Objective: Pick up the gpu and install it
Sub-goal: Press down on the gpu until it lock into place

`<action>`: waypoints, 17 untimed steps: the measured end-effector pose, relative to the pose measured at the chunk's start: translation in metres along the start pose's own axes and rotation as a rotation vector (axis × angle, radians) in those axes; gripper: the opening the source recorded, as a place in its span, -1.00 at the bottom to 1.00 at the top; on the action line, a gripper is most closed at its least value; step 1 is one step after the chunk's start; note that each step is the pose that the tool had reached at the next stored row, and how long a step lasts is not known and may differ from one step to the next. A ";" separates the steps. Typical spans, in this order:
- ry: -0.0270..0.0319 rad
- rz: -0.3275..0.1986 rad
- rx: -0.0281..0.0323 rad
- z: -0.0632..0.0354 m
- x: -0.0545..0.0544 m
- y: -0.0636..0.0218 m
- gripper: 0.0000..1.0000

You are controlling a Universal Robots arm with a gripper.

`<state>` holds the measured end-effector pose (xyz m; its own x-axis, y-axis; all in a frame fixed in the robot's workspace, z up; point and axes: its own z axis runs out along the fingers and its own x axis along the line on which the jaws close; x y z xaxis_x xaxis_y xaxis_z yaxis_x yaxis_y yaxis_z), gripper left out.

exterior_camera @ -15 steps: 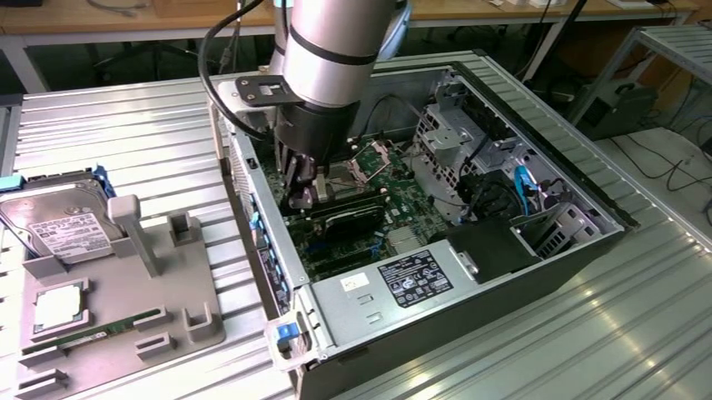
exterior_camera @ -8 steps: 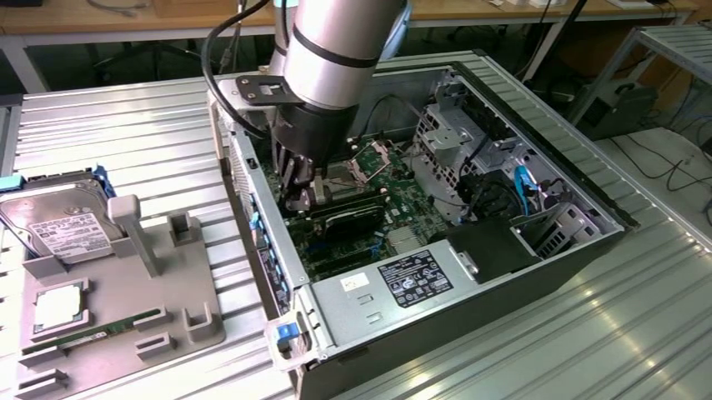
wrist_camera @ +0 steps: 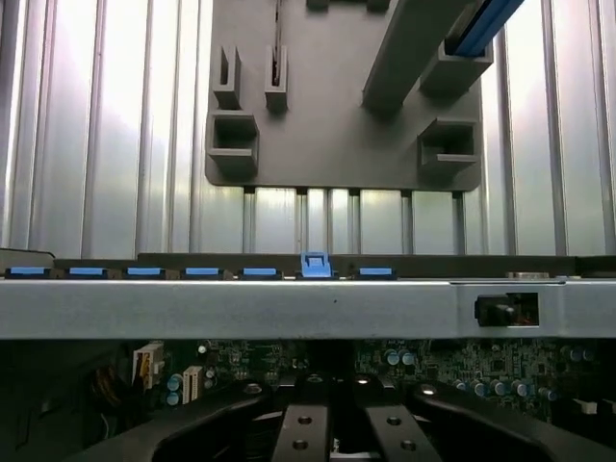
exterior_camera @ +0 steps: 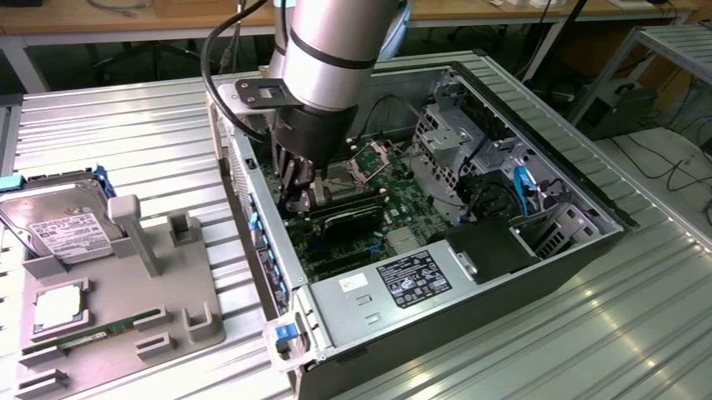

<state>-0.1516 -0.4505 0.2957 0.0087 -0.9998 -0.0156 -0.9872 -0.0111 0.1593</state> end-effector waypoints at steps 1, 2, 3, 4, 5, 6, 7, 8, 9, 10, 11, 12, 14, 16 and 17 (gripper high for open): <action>0.0006 -0.002 0.0140 0.0000 0.000 -0.0003 -0.79; 0.0012 -0.004 0.0277 0.0000 -0.001 -0.0005 -0.79; 0.0016 -0.006 0.0436 0.0000 -0.001 -0.0005 -0.79; 0.0025 -0.009 0.0611 0.0000 -0.001 -0.0006 -0.79; 0.0030 -0.011 0.0792 0.0000 -0.002 -0.0007 -0.79; 0.0036 -0.014 0.0976 0.0000 -0.002 -0.0007 -0.79; 0.0044 -0.017 0.1151 -0.0001 -0.002 -0.0007 -0.79; 0.0049 -0.020 0.1328 0.0000 -0.003 -0.0008 -0.79; 0.0056 -0.022 0.1509 0.0001 -0.003 -0.0008 -0.79; 0.0072 -0.025 0.1776 0.0001 -0.003 -0.0008 -0.79; 0.0080 -0.026 0.1889 0.0001 -0.003 -0.0007 -0.79; 0.0087 -0.026 0.1977 0.0002 -0.003 -0.0011 -0.79; 0.0100 -0.026 0.2048 -0.0004 -0.003 -0.0069 -0.79; 0.0107 -0.026 0.2061 -0.0012 -0.003 -0.0170 -0.79; 0.0112 -0.026 0.2064 -0.0016 -0.003 -0.0215 -0.79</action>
<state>-0.1302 -0.4475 0.2939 0.0357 -0.9993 -0.0059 -0.9983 -0.0354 -0.0468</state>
